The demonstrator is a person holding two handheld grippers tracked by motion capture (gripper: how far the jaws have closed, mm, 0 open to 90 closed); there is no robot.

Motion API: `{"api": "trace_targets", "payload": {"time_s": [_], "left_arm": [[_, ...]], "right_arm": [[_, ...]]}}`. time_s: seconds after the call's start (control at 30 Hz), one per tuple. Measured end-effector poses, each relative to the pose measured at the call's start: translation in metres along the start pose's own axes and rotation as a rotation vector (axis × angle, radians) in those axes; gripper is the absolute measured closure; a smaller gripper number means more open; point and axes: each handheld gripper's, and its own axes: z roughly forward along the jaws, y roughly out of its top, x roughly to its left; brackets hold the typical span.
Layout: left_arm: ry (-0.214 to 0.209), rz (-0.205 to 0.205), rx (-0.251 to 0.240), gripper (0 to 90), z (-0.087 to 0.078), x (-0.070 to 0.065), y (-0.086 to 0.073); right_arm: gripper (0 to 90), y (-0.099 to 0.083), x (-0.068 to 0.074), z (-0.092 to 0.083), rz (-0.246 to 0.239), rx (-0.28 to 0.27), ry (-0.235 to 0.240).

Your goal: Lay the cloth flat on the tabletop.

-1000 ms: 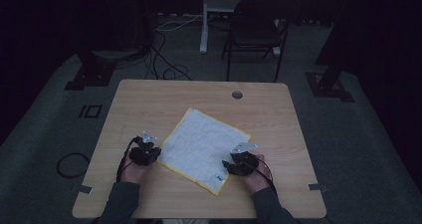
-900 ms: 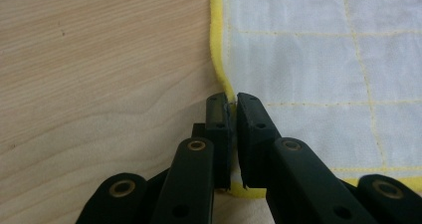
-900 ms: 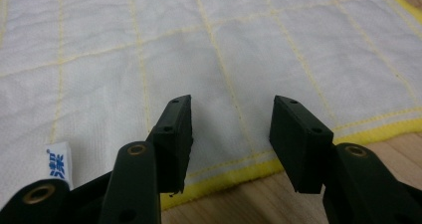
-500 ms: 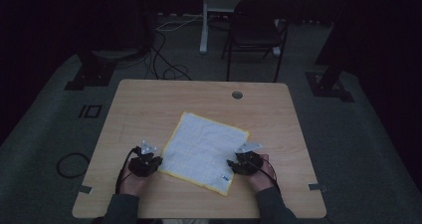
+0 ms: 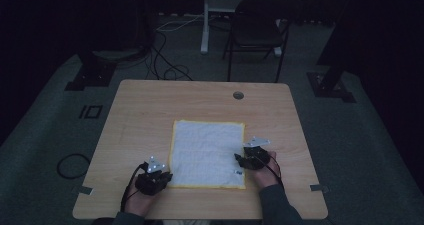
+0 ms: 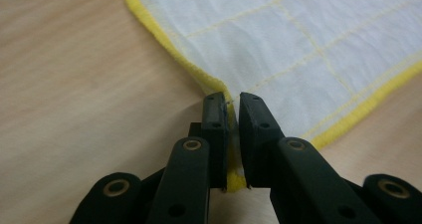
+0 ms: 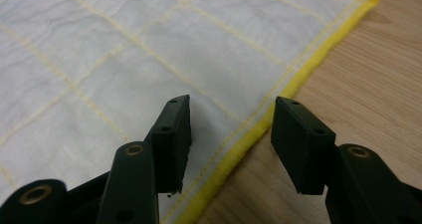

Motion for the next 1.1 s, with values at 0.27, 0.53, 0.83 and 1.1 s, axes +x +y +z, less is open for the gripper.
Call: {"api": "trace_targets", "payload": {"time_s": [0.27,0.53,0.83,1.1], "left_arm": [[0.023,-0.003,-0.047,68.8,-0.004,0.001,0.003],[0.083,-0.052,-0.145,65.1,-0.007,0.022,0.027],[0.103,-0.071,-0.207,62.3,0.002,0.04,0.054],[0.097,-0.077,-0.198,62.0,0.012,0.048,0.063]], "right_arm": [[49.5,0.004,-0.001,0.001,-0.027,0.014,-0.022],[49.0,0.004,-0.003,0.002,-0.019,0.012,-0.01],[49.0,0.003,-0.004,0.002,-0.007,0.009,0.001],[49.0,0.003,-0.004,0.002,-0.005,0.008,0.0]]}}
